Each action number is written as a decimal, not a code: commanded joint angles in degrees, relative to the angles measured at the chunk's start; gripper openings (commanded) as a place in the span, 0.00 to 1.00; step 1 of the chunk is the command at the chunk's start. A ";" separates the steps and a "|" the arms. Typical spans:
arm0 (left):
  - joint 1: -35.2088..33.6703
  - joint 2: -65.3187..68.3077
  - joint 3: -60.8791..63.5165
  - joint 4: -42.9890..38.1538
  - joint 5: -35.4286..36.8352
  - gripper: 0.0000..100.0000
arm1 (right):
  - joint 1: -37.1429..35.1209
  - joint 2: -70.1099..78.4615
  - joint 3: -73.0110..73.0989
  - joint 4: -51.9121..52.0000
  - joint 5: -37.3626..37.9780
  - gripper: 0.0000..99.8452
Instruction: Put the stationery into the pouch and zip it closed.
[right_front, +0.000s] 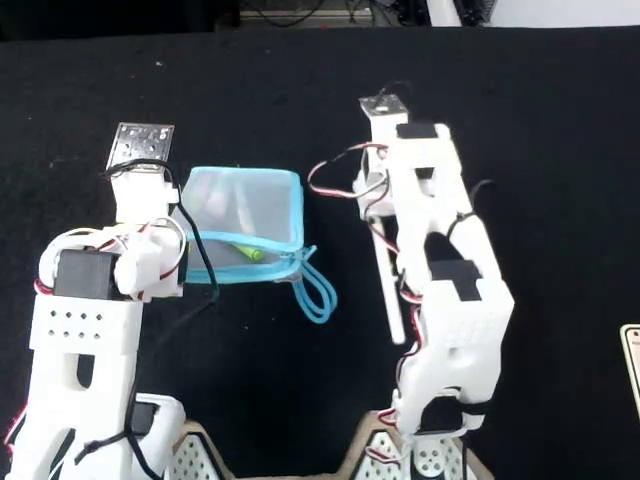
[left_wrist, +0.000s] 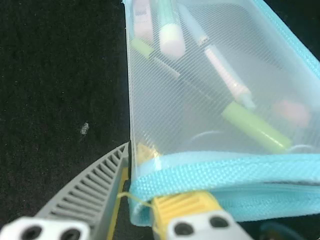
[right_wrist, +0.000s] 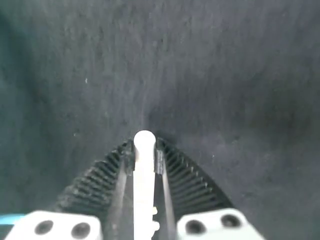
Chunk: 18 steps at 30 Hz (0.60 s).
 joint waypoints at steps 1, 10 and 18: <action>-0.04 0.44 0.75 -0.35 -0.26 0.03 | 0.62 -1.36 -5.05 2.99 -0.18 0.01; -0.04 0.44 0.75 -0.35 -0.26 0.03 | 0.44 -1.27 -4.79 2.90 -0.09 0.16; -0.04 0.44 0.75 -0.35 -0.26 0.03 | 0.26 -0.57 -4.79 2.81 0.00 0.16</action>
